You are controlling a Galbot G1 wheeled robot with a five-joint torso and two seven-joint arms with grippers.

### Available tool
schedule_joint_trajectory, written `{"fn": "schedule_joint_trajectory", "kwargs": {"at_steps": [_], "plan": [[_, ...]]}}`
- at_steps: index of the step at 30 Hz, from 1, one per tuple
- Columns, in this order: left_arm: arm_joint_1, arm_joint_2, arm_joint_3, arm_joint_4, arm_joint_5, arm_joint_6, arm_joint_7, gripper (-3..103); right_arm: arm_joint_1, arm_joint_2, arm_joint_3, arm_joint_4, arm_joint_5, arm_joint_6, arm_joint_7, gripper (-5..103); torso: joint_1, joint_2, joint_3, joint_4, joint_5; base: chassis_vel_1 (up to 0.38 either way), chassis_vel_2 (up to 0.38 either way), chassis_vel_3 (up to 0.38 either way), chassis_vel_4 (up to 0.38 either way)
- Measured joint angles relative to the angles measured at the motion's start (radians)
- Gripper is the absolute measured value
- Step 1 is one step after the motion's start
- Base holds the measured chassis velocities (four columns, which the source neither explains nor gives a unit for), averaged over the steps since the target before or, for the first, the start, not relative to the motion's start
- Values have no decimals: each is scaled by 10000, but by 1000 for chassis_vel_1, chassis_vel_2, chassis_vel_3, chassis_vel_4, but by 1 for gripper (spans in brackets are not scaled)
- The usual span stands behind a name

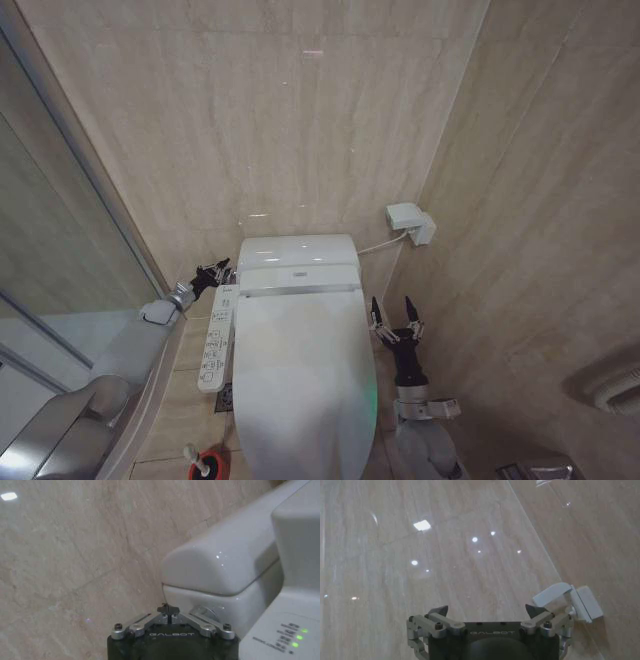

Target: Open the toilet lid, clean the toilet bowl with a toilet brush, close the toilet lid, and flush.

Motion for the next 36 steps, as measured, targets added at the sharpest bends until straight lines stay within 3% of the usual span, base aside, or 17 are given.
{"fn": "schedule_joint_trajectory", "kwargs": {"at_steps": [14, 23, 36], "plan": [[-145, 462, 15, -194, 1271, -585, 928, 0, -13, 37, 17, -39, 0, 6, 6, 100, 3, 1, 2, -3, 0, 0, 0, 0, 0], [18, 979, 27, -540, 1321, -825, 1459, 0, -13, 67, 14, -75, -1, 12, 10, 100, 3, 1, 2, 0, -2, 0, 0, 0, 0], [223, 974, 54, -766, 993, -1093, 2188, 0, -44, 76, 25, -80, -14, 26, 7, 100, 3, 0, 2, -3, -2, 0, 0, 0, 0]]}}
